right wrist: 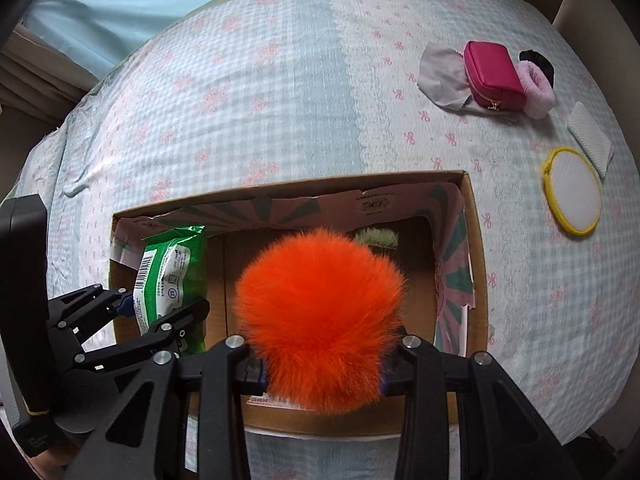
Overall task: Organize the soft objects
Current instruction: 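Carry the wipe pack and pompom over the box and release both, then lift both tools away from the box toward the remaining items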
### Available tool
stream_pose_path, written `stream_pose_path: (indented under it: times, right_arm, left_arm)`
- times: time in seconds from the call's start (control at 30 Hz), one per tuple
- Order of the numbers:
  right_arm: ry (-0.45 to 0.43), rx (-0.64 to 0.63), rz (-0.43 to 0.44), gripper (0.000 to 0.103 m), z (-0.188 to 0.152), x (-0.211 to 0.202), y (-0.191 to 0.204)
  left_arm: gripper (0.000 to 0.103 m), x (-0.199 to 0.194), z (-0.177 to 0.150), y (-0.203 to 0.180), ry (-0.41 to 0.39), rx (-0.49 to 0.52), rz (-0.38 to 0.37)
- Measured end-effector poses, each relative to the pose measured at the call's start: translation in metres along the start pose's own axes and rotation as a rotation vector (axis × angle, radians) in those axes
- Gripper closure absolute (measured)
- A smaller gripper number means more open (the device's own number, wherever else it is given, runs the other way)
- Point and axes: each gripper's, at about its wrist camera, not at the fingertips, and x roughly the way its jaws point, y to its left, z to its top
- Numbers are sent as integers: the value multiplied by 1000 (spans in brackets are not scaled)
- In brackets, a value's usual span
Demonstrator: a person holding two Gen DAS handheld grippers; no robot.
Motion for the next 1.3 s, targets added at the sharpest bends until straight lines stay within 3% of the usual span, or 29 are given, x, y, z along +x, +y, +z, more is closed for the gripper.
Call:
stream_pose_path:
  times: [0.27,0.3,0.33,0.37,0.4,0.43,0.73,0.97,1.3]
  right_arm:
    - [86,53,9,68,13,39,-12]
    - [86,59,16,65,14,40,-13]
    - [85,69,23,58,16,41,-14]
    - [97,83,27,49,17,43,-15]
    - [119,97,27,19,18,47,-18]
    - [136,108,35,0,19,49,-19]
    - [128,104,52,0,14,47,-24]
    - [90,67,38,0,5,23,-15]
    - [-42,-29,32,0,-20,-73,11]
  left_arm:
    - [70,29,8,-3,52,49,9]
    - [61,29,9,-3,53,60,9]
    - [34,30,10,-4,59,73,-8]
    - [15,30,11,-5,55,82,-21]
    - [1,28,11,-6,48,88,-24]
    - [0,27,11,-7,34,94,-24]
    - [0,29,6,-11,38,83,-18]
    - [0,1,0,-12,-3,68,1]
    - [0,-87,-45,-4,-128,-4,-2]
